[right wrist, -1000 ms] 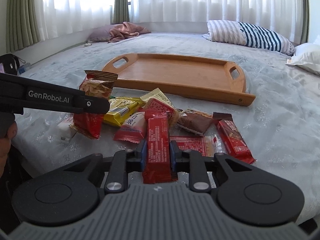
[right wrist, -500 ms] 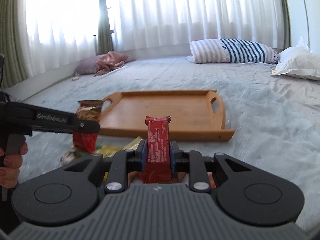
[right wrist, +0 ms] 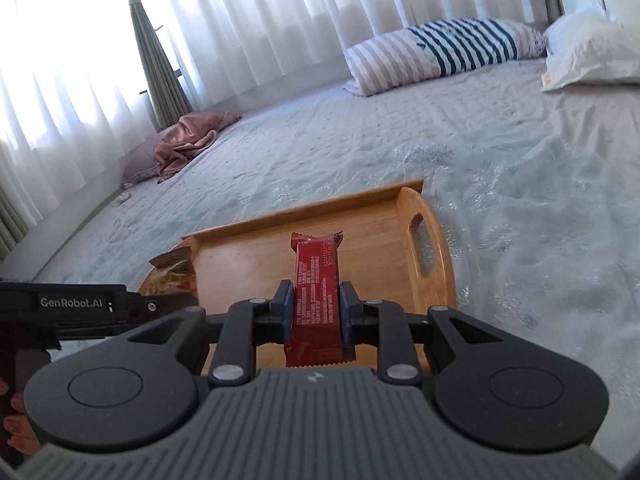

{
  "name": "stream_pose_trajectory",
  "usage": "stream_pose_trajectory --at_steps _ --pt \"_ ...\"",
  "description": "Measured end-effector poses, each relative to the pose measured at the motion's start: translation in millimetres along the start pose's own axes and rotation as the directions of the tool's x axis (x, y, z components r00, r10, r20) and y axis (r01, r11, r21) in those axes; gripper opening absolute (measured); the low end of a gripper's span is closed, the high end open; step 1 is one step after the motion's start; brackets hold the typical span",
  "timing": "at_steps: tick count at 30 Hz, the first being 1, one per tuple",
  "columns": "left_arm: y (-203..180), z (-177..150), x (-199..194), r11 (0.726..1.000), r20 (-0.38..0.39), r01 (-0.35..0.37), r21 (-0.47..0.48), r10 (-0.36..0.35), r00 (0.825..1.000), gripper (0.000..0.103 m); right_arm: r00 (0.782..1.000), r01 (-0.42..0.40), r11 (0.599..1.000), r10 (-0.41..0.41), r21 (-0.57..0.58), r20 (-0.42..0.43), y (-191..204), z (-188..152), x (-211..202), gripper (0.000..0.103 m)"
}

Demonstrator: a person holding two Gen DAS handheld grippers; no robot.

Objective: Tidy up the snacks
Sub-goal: 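Carry both snacks over the wooden tray and open both grippers to drop them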

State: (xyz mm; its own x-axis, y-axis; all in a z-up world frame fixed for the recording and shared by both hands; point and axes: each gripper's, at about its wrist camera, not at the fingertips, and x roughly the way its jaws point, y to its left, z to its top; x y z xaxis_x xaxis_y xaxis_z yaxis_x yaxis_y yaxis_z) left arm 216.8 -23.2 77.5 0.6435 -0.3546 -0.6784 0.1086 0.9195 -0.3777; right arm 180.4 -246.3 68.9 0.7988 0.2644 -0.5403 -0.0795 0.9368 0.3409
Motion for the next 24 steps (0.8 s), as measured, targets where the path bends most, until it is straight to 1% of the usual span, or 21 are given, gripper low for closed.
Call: stream_pose_trajectory --at_steps 5,8,11,22,23,24 --pt "-1.0 12.5 41.6 0.999 -0.033 -0.019 -0.028 0.018 0.999 0.041 0.998 0.045 0.999 -0.045 0.003 -0.040 -10.6 0.5 31.1 0.028" --pt "2.7 13.8 59.8 0.999 -0.070 -0.018 -0.050 0.015 0.997 0.041 0.997 0.051 0.999 -0.050 0.019 -0.062 -16.4 -3.5 41.3 0.028" --pt "4.9 11.2 70.6 0.999 -0.082 -0.035 -0.042 0.031 0.996 0.041 0.996 0.052 0.998 -0.050 0.026 -0.071 -19.5 -7.1 46.7 0.028" --pt "-6.4 7.3 71.6 0.998 -0.063 -0.060 0.012 0.060 0.996 0.042 0.996 0.048 0.999 -0.047 0.011 -0.080 -16.4 -12.3 55.0 0.028" --pt "-7.1 7.0 71.9 0.998 -0.061 -0.061 0.013 0.061 0.996 0.042 0.996 0.048 0.999 -0.047 0.008 -0.082 -15.6 -12.8 55.6 0.028" --pt "-7.5 6.9 72.1 0.998 -0.060 -0.063 0.014 0.064 0.996 0.046 0.995 0.048 0.999 -0.047 0.006 -0.082 -15.2 -13.3 56.0 0.028"
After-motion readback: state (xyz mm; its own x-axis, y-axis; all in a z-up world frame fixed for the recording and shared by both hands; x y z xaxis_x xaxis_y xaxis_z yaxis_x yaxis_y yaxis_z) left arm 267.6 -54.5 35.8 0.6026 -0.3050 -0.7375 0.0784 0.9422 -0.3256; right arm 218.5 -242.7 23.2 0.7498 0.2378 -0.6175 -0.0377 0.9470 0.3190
